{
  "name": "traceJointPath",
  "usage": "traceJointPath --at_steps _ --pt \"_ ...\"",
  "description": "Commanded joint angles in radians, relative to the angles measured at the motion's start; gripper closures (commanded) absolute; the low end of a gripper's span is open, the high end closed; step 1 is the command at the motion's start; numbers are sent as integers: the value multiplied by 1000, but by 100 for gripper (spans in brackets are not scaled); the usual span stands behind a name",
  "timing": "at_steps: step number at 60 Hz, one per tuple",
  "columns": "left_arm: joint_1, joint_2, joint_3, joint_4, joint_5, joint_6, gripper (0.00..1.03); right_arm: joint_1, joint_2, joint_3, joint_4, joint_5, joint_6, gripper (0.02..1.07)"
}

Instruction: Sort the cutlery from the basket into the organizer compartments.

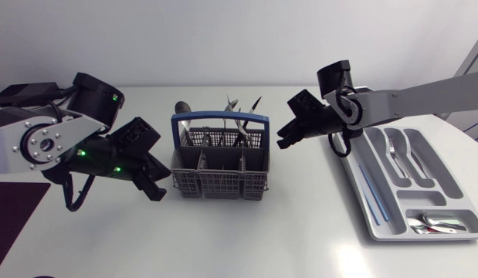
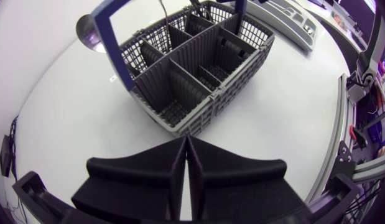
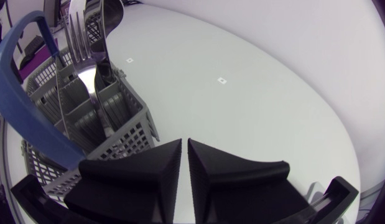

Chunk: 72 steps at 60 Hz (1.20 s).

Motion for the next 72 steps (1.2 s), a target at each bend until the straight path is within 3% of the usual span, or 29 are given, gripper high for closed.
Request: traceJointPath --at_steps 1,19,34,72 --pt "-14 13 -40 8 13 37 100 4 67 80 -42 -35 62 101" --pt "-8 60 -64 53 24 57 100 -8 209 295 -145 -170 183 101" --pt "49 152 -38 123 24 54 100 -21 295 414 -268 -321 251 101" --pt "165 361 131 169 78 63 100 -36 126 143 -294 -439 179 101"
